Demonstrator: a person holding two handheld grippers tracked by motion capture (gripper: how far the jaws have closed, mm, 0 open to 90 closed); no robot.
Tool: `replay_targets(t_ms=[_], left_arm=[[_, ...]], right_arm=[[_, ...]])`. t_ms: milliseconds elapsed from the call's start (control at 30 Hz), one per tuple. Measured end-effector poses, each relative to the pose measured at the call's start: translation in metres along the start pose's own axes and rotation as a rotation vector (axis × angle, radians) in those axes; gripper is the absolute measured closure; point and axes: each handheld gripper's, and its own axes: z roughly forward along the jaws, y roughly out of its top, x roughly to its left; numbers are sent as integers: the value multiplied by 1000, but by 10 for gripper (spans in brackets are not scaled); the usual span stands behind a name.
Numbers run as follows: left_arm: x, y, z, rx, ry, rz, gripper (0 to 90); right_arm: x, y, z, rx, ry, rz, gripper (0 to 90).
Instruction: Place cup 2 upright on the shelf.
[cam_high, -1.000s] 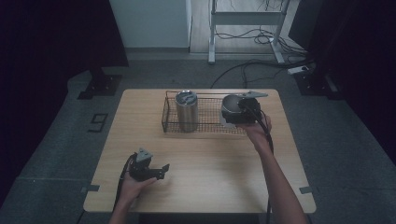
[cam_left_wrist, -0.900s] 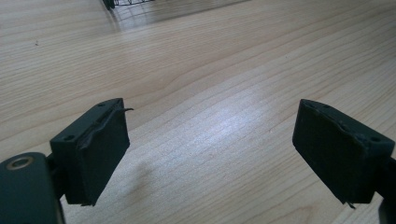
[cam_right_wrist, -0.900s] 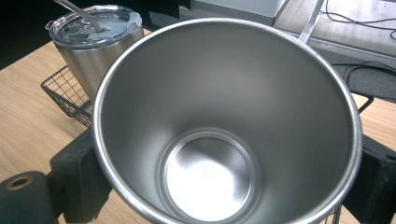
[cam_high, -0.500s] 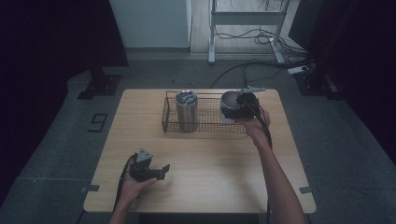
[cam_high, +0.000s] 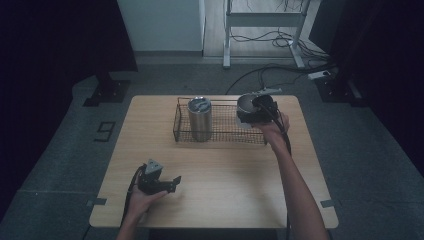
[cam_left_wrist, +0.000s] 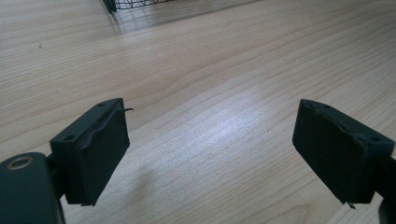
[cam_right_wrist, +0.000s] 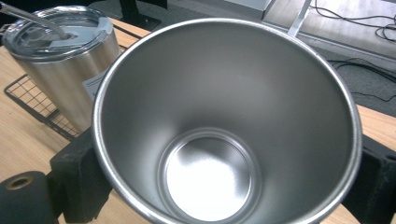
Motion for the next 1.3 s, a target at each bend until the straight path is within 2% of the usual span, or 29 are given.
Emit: replay_targets(t_ms=[133,533,967,1300], left_arm=[[0,0,0,1,1,0,109],[0,-1,0,1,-1,-3,109],[2,-2,1,4,-1,-9,109],[2,-3,2,9,-1,-8,109]], right_arm=[[-4,2,2,-3,8,10,74],[-15,3,12,10,-9,26,74],[-20,-1,32,43,-21,30,74],[-24,-4,43,47,-20,43,74]])
